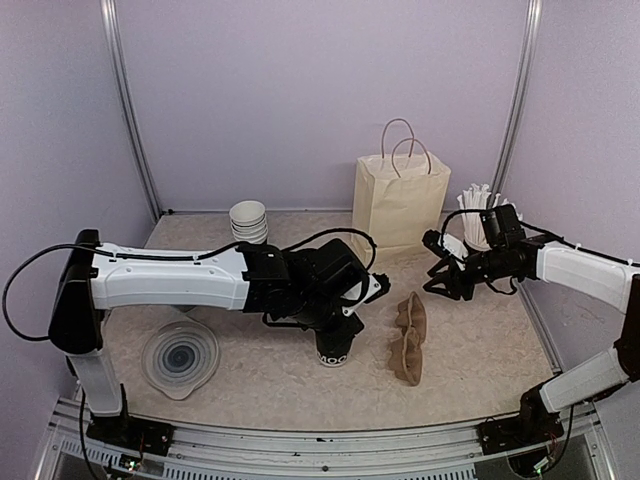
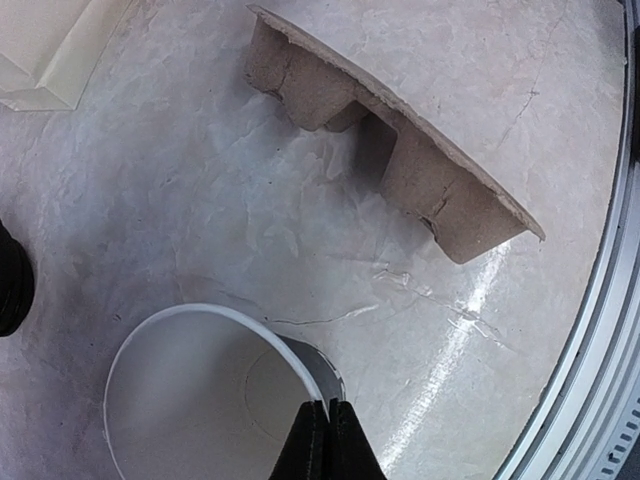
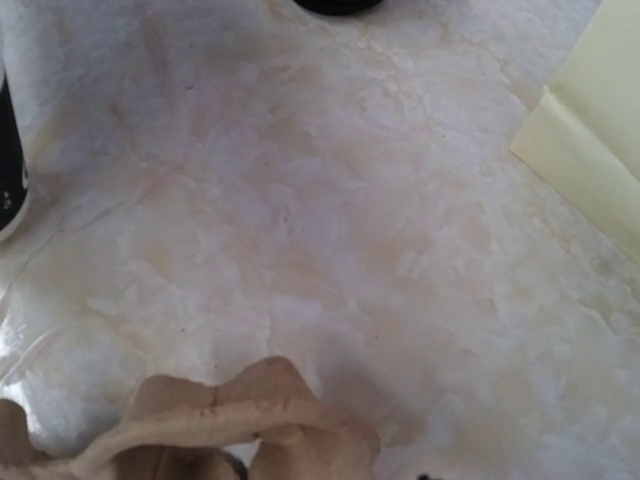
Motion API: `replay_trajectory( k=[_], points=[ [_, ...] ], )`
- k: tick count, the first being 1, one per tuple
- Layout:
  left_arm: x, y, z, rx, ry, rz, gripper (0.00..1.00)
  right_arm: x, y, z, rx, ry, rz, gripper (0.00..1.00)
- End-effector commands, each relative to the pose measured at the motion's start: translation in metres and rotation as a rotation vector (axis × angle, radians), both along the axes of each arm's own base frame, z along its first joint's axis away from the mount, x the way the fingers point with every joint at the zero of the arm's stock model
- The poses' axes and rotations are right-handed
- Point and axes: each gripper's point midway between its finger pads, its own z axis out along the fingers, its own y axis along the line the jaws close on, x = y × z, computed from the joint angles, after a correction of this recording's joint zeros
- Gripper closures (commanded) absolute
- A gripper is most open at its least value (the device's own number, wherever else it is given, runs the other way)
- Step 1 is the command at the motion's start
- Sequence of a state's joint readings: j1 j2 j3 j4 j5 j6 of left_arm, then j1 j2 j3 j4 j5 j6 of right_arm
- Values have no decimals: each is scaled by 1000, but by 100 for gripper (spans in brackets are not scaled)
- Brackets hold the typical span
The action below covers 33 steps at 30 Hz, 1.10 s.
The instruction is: Pack the takeout coffee
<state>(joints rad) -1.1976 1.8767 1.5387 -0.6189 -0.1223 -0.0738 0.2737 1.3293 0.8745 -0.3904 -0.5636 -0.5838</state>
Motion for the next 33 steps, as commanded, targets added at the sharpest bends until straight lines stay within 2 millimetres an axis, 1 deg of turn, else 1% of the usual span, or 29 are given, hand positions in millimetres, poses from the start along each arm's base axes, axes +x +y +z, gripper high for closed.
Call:
replay_trajectory(
  k=[1,6,9,10,12,14,16,18,19,20,21,22,24,25,26,27,28,30,31,32,33],
  points=[
    [-2,-3,-3,-7,0,5,91,-3,-4,-14,-27,14,12,59],
    [-5,-1,-5,2,15,-2,84,-8,-2,-28,-50,44,43,60],
    [-4,-1,3,-5,7,5,77,-11,2,-36,-69,59,63,60],
    [-1,-1,9,-12,-9,13,75,-12,4,-39,-76,64,71,60],
    [8,-1,29,-43,-54,36,66,-13,8,-44,-90,74,82,61],
    [21,1,49,-80,-81,68,58,-13,13,-48,-101,84,95,61],
    [43,9,62,-98,-100,121,53,-12,20,-49,-106,93,110,61],
    [77,22,69,-104,-118,199,51,-10,30,-48,-108,96,128,62],
    [90,26,73,-114,-123,228,51,-9,33,-49,-115,98,132,63],
    [110,35,75,-124,-124,271,50,-7,36,-49,-122,100,133,65],
    [127,41,73,-131,-121,299,50,-5,38,-49,-125,105,131,66],
    [143,45,80,-152,-129,325,49,-4,39,-49,-125,112,128,67],
    [173,53,84,-175,-142,372,49,-3,41,-46,-116,115,123,67],
    [187,55,80,-173,-141,396,49,-2,42,-42,-107,109,121,67],
    [200,58,81,-180,-145,417,49,-2,42,-38,-98,101,118,67],
    [211,59,74,-177,-138,430,49,-2,43,-34,-89,92,118,66],
    [221,58,63,-168,-123,436,49,-3,43,-28,-79,82,118,66],
    [233,54,51,-164,-109,435,49,-5,43,-25,-71,73,118,66],
    [237,52,48,-164,-108,432,50,-6,42,-25,-73,70,115,66],
    [241,50,38,-151,-99,432,50,-6,41,-25,-75,64,109,65],
    [244,48,35,-145,-97,432,50,-6,39,-27,-81,60,106,65]
  ],
)
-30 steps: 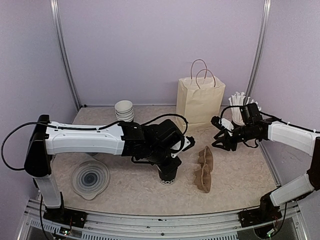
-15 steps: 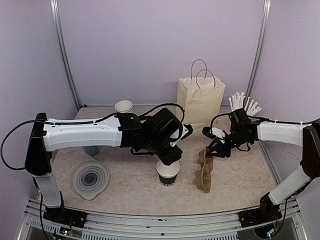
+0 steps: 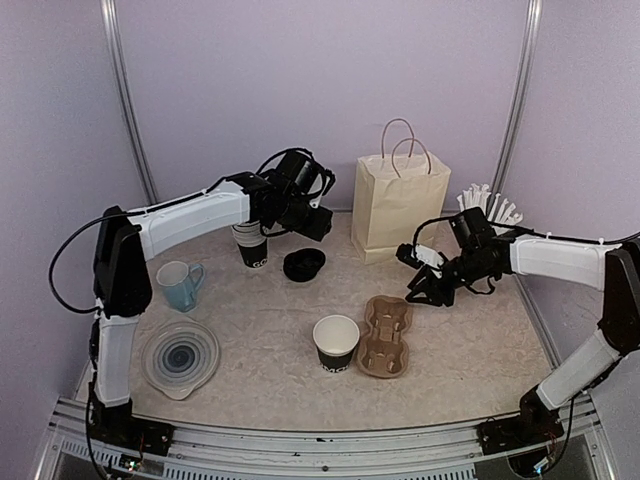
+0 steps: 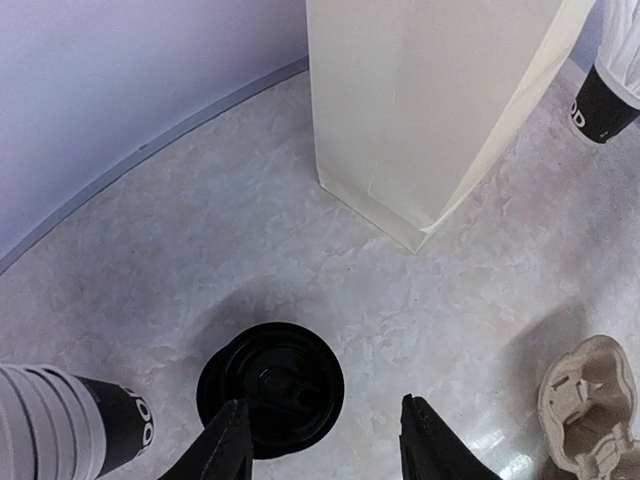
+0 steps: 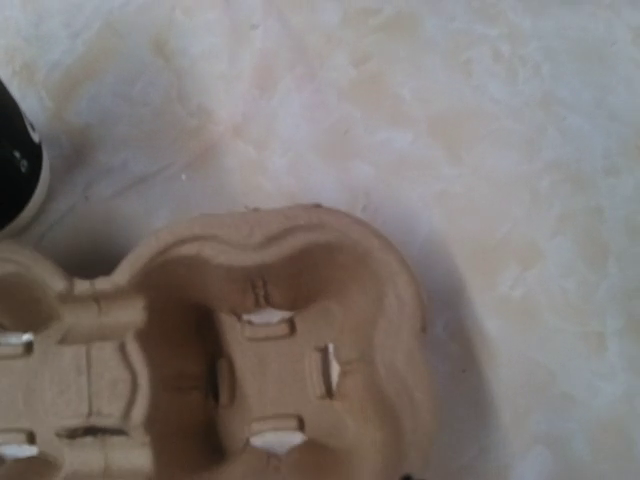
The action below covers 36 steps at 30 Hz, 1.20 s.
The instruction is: Pack the takeout coffee
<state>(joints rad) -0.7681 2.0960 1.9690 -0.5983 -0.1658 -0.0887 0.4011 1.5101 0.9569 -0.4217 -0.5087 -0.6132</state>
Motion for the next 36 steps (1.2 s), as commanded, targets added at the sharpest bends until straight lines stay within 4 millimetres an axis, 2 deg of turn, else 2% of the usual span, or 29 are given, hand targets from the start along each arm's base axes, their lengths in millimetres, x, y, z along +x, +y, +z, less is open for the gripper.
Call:
replay_trajectory(
  k=[1,2,6,7,9,11,14,21,25,30,33,36],
  points=[
    [5,-17,-43,41,69,-36,51,-3,-1,10,9,-31,-10,65],
    [8,-17,-46,47,74,-33,52,-3,-2,9,4,-35,-13,65],
    [19,-10,-92,130,126,15,51,-2,-7,10,-7,-57,-30,62],
    [20,-8,-98,143,127,26,49,-1,-9,10,-13,-66,-39,58],
    [23,-4,-110,160,134,46,39,2,-12,12,-16,-90,-61,44],
    [25,-4,-114,159,138,51,38,3,-14,13,-18,-109,-70,37],
    [29,-3,-118,153,138,61,41,2,-16,14,-17,-112,-73,37],
    [30,-9,-135,144,179,31,58,2,-17,9,-32,-105,-73,38],
    [29,-10,-139,143,187,26,60,2,-18,8,-38,-109,-74,39],
    [29,-9,-139,149,186,30,73,2,-19,5,-45,-105,-74,39],
    [29,-11,-131,146,167,28,80,1,-19,4,-46,-101,-73,40],
    [26,-16,-114,135,139,23,86,1,-19,4,-46,-99,-72,40]
  ],
)
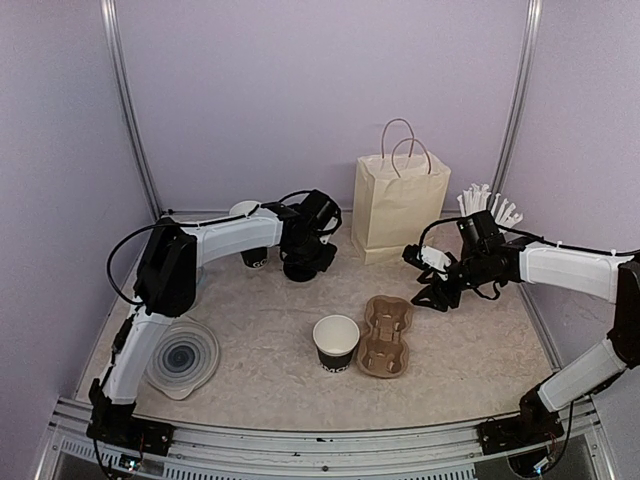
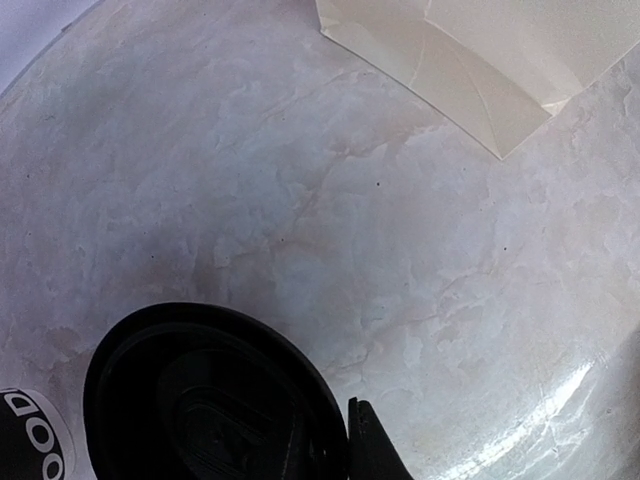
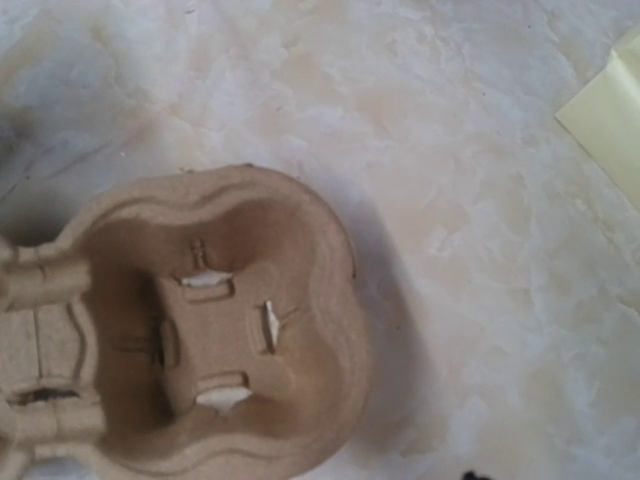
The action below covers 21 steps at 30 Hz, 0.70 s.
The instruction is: Pack the takeout coffee
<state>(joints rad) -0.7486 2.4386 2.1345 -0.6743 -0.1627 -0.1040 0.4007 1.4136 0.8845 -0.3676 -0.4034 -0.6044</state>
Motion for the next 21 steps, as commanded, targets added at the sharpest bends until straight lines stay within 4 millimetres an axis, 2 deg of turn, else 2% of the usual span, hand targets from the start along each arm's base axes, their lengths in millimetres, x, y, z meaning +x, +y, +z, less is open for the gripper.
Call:
replay_trajectory(
  k=[1,5,6,9,12,16,18,19,20,21],
  points=[
    [0,-9,36,-35,-62,-11,88,-1,-2,-3,0,0,-2,40],
    [-6,-15,73,-67,-110,-20,96,-2,0,-3,9,11,0,41],
    [-9,-16,88,-84,-127,-24,97,-2,1,-1,16,13,2,41],
    [-24,-24,124,-144,-146,-57,97,0,9,19,63,18,14,42],
    [-47,-34,188,-321,-174,-119,98,6,19,60,140,0,30,38],
    [-83,-50,237,-633,-124,-225,99,8,33,130,259,-95,85,24],
    [-111,-50,278,-833,-120,-303,100,1,41,164,339,-125,130,12],
    [-122,-50,286,-915,-105,-331,100,-3,45,178,376,-133,156,7],
    [-135,-44,306,-1003,-115,-366,100,-6,48,189,407,-135,179,4],
    [-145,-41,315,-1073,-107,-390,100,-9,51,198,433,-136,202,3]
  ],
)
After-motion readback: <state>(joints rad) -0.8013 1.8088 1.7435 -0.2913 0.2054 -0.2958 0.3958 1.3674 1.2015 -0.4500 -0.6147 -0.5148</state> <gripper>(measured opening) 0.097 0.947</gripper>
